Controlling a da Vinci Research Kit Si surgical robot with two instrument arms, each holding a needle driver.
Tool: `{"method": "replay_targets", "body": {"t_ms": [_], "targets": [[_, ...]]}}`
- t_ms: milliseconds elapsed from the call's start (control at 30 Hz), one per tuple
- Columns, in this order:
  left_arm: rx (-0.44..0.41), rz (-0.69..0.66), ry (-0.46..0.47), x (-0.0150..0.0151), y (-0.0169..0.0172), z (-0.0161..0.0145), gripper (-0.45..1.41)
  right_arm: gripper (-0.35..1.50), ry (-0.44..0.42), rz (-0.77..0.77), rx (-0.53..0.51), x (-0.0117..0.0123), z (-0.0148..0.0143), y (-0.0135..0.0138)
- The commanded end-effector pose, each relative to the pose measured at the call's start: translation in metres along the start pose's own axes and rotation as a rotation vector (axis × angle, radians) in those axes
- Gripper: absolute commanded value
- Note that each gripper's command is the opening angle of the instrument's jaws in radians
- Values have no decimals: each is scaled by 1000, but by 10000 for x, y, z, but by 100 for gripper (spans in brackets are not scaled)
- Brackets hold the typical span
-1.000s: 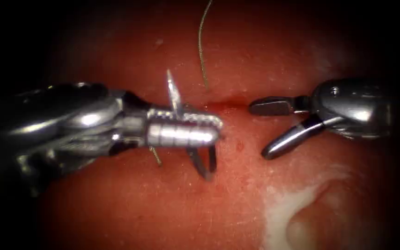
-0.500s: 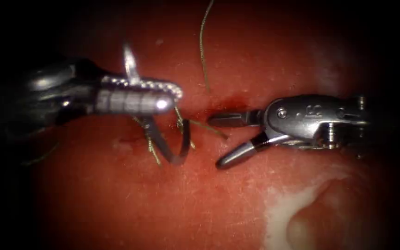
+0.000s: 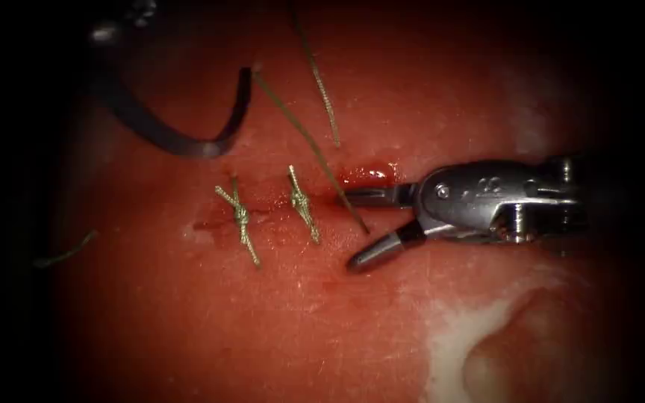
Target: Wound Closure
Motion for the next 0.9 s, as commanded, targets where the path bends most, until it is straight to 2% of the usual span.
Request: {"method": "replay_targets", "body": {"t_ms": [33, 200, 367, 433, 467, 500, 533, 767, 900], "targets": [[7, 13, -7, 2, -3, 1, -35, 121, 5, 15, -6, 6, 3, 1], [18, 14, -6, 1, -3, 1, -35, 114, 9, 64, -5, 14, -2, -2], [19, 21, -9, 1, -3, 1, -35, 96, 12, 106, -3, 16, -1, -7], [19, 20, -9, 1, -3, 1, -35, 81, 13, 117, -3, 16, -1, -7], [19, 21, -9, 1, -3, 1, -35, 59, 14, 123, -5, 16, -2, -8], [19, 20, -9, 1, -3, 2, -35, 25, 11, 123, -5, 16, -2, -9], [20, 20, -9, 1, -2, 2, -35, -35, 10, 122, 2, 15, -3, -10], [20, 19, -8, 1, 1, 3, -35, -35, 8, 131, 27, 24, -14, -12], [31, 42, -7, 3, -2, -2, -35, -35, 10, 145, 56, 39, -23, -32]]}}
